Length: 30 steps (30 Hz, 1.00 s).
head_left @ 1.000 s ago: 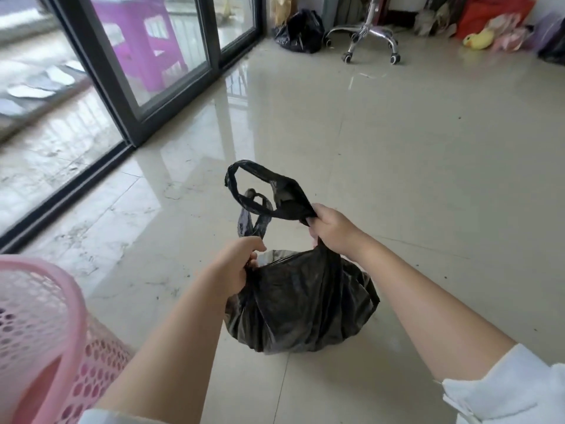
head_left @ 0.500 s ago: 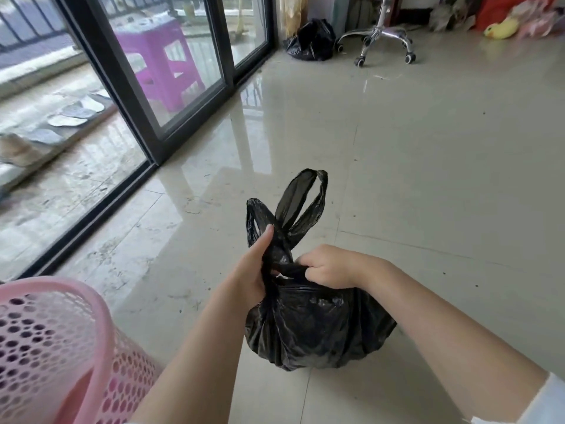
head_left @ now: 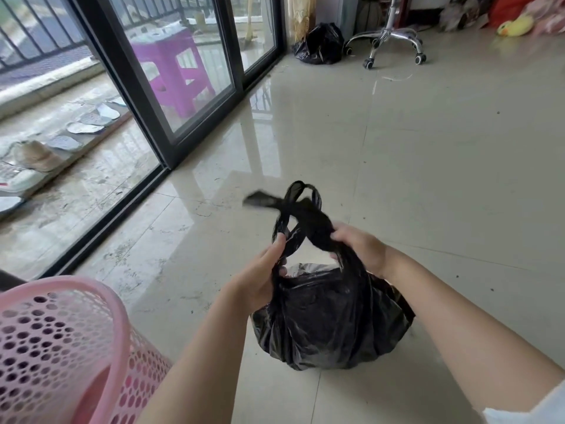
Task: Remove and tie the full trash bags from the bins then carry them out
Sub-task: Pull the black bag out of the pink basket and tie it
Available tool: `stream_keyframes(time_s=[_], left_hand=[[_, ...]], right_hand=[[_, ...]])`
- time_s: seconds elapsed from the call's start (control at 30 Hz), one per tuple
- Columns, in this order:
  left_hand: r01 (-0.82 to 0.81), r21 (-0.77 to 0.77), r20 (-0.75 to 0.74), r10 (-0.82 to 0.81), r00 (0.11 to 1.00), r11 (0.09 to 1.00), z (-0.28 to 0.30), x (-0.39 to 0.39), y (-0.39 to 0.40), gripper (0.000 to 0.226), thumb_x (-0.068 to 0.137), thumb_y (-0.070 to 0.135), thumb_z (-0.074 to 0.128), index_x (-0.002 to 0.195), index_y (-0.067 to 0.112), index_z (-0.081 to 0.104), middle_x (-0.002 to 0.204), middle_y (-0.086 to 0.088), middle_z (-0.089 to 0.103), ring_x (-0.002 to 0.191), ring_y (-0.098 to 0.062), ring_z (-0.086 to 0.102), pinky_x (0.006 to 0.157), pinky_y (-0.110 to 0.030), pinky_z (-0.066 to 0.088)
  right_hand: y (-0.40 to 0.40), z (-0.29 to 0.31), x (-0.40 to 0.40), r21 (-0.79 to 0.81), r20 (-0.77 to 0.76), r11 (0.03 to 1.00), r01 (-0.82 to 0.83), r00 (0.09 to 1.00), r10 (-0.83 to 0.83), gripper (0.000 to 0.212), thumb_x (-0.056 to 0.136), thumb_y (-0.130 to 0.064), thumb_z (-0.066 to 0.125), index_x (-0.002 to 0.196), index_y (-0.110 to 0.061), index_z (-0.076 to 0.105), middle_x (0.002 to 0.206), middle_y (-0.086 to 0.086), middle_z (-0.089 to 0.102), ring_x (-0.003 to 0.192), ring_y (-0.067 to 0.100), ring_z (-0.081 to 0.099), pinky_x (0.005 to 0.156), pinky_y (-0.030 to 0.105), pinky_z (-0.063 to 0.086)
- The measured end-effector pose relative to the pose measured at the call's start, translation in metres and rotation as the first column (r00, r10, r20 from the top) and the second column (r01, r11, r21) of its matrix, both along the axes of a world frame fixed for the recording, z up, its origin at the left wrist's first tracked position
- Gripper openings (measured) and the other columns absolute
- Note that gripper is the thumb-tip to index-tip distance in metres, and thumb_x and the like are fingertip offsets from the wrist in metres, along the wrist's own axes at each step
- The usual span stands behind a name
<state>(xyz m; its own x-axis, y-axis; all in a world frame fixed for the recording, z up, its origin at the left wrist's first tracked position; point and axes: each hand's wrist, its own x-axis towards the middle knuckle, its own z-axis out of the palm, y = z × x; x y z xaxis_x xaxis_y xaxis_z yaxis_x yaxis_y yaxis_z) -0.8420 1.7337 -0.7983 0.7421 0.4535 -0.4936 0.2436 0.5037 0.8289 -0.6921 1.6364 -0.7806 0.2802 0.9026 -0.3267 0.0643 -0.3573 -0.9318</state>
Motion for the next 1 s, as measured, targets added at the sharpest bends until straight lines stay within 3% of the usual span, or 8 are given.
stream_keyframes(time_s=[0.07, 0.17, 0.23, 0.37, 0.5, 0.67, 0.83, 1.0], left_hand=[[0.016, -0.014, -0.059, -0.017, 0.998, 1.0, -0.001, 0.0, -0.003, 0.029, 0.074, 0.057, 0.046, 0.078, 0.028, 0.053, 0.071, 0.004, 0.034, 0.057, -0.009, 0.03, 0.052, -0.017, 0.036], [0.009, -0.024, -0.092, -0.011, 0.996, 1.0, -0.004, 0.001, -0.006, 0.031, 0.087, 0.05, 0.042, 0.072, 0.027, 0.056, 0.069, 0.004, 0.036, 0.057, -0.01, 0.029, 0.052, -0.019, 0.036], [-0.006, -0.009, -0.069, 0.005, 0.998, 1.0, -0.004, -0.001, -0.005, 0.033, 0.088, 0.048, 0.04, 0.072, 0.027, 0.059, 0.069, 0.004, 0.036, 0.058, -0.011, 0.027, 0.055, -0.021, 0.032], [0.042, 0.033, -0.028, -0.041, 0.999, 0.999, -0.005, -0.005, -0.007, 0.033, 0.088, 0.046, 0.037, 0.081, 0.023, 0.059, 0.07, 0.005, 0.043, 0.058, -0.009, 0.033, 0.058, -0.02, 0.034], [0.067, -0.054, 0.085, -0.062, 0.994, 0.996, -0.004, -0.006, -0.009, 0.048, 0.07, 0.051, 0.049, 0.095, 0.013, 0.065, 0.074, 0.004, 0.07, 0.067, -0.009, 0.062, 0.068, -0.023, 0.053], [-0.152, -0.092, 0.072, 0.158, 0.985, 0.984, -0.006, 0.0, -0.011, 0.037, 0.091, 0.039, 0.045, 0.084, 0.008, 0.063, 0.038, 0.005, 0.048, 0.046, -0.011, 0.047, 0.059, -0.022, 0.042], [0.04, -0.267, 0.14, -0.002, 0.99, 0.963, 0.006, -0.009, -0.01, 0.053, 0.095, 0.037, 0.035, 0.075, 0.011, 0.077, 0.076, -0.006, 0.076, 0.071, -0.018, 0.073, 0.066, -0.028, 0.058], [0.181, 0.179, -0.246, -0.134, 0.96, 0.967, 0.016, -0.001, -0.014, 0.015, 0.087, 0.023, 0.059, 0.076, 0.012, 0.058, 0.074, -0.007, 0.061, 0.068, -0.021, 0.058, 0.077, -0.035, 0.05]], right_hand=[[0.002, -0.001, 0.003, 0.11, -0.036, 0.986, 0.124, 0.992, -0.121, 0.017, 0.089, -0.013, 0.032, 0.077, -0.017, 0.044, 0.063, -0.004, 0.044, 0.059, 0.008, 0.042, 0.059, 0.024, 0.035], [0.008, -0.008, -0.002, 0.141, 0.349, 0.987, 0.082, 0.928, -0.127, 0.016, 0.091, -0.007, 0.037, 0.082, -0.012, 0.049, 0.068, -0.005, 0.046, 0.067, 0.01, 0.043, 0.065, 0.023, 0.035], [0.006, -0.01, -0.007, 0.147, 0.416, 0.989, 0.034, 0.904, -0.093, 0.018, 0.091, -0.007, 0.045, 0.08, -0.012, 0.058, 0.066, -0.004, 0.055, 0.067, 0.011, 0.047, 0.062, 0.018, 0.038], [-0.002, -0.012, -0.011, 0.15, 0.173, 0.988, -0.023, 0.985, -0.003, 0.019, 0.089, -0.008, 0.053, 0.088, 0.0, 0.07, 0.086, 0.017, 0.069, 0.075, 0.013, 0.058, 0.073, 0.021, 0.046], [-0.003, -0.017, -0.013, 0.0, 0.015, 0.983, -0.181, 0.983, 0.181, 0.026, 0.088, -0.005, 0.053, 0.069, -0.005, 0.071, 0.064, -0.001, 0.067, 0.06, 0.007, 0.059, 0.062, 0.016, 0.047], [-0.002, -0.018, -0.006, -0.146, 0.008, 0.976, -0.163, 0.986, 0.166, 0.018, 0.087, -0.012, 0.056, 0.084, 0.0, 0.069, 0.082, 0.012, 0.066, 0.075, 0.018, 0.061, 0.082, 0.03, 0.048], [-0.013, -0.007, 0.009, -0.236, -0.292, 0.89, -0.39, 0.902, 0.318, 0.015, 0.078, 0.01, 0.053, 0.084, 0.002, 0.065, 0.065, 0.002, 0.071, 0.061, 0.013, 0.067, 0.066, 0.022, 0.057], [-0.011, -0.011, 0.009, -0.234, -0.116, 0.944, -0.233, 0.971, 0.211, 0.031, 0.082, 0.012, 0.041, 0.068, -0.008, 0.059, 0.056, 0.003, 0.062, 0.047, 0.009, 0.058, 0.051, 0.021, 0.049]])
